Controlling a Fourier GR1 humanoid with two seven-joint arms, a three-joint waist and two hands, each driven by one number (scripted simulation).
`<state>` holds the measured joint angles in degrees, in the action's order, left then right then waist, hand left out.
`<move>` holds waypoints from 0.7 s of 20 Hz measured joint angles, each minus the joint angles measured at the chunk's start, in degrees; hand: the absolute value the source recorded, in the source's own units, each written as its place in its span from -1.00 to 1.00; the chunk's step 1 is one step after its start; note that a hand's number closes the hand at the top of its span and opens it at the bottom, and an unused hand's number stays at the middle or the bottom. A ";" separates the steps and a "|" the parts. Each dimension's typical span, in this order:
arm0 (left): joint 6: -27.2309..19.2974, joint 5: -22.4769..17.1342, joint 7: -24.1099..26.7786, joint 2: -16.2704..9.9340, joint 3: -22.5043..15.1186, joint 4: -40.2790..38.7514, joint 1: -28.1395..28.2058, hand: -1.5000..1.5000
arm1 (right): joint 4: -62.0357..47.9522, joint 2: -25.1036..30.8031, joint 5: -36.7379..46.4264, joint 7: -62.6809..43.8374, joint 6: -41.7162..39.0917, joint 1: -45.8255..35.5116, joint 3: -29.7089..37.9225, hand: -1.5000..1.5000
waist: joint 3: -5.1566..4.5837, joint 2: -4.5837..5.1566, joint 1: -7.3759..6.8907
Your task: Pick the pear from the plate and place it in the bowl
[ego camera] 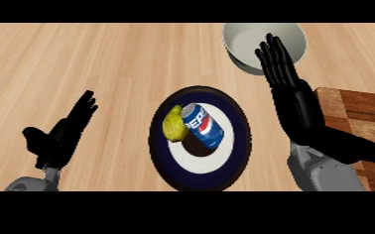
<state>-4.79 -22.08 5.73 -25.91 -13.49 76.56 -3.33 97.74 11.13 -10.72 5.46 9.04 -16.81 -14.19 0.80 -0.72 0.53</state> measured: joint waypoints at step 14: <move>-9.70 4.94 -4.48 -4.29 7.09 4.09 -4.74 0.00 | -3.23 4.29 24.09 -20.20 15.05 7.37 -5.70 -1.00 | -1.16 -0.21 1.44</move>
<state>-14.48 -17.14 1.25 -30.20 -6.40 80.65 -8.07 94.51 15.42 13.37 -14.74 24.09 -9.44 -19.89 -0.36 -0.93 1.96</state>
